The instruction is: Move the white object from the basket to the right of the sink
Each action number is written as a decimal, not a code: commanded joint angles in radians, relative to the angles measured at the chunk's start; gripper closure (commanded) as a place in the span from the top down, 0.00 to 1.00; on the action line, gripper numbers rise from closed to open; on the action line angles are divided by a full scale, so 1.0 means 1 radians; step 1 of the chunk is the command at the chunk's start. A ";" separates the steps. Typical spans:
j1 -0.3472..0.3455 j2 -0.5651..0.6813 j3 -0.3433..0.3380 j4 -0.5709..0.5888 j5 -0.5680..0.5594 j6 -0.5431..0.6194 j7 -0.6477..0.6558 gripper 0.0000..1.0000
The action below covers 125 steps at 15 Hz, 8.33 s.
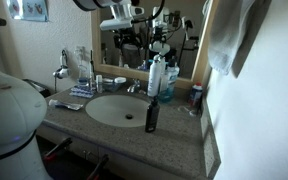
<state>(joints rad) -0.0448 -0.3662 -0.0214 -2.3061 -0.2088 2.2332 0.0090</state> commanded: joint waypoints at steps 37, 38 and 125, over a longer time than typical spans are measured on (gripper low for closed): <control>0.023 0.715 0.149 0.417 0.421 0.195 -1.178 1.00; 0.026 0.722 0.148 0.420 0.411 0.203 -1.171 1.00; -0.208 0.492 -0.233 0.108 -0.075 0.301 -0.293 0.54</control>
<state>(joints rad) -0.2454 0.0605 -0.2516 -2.2420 -0.2939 2.5005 -0.3060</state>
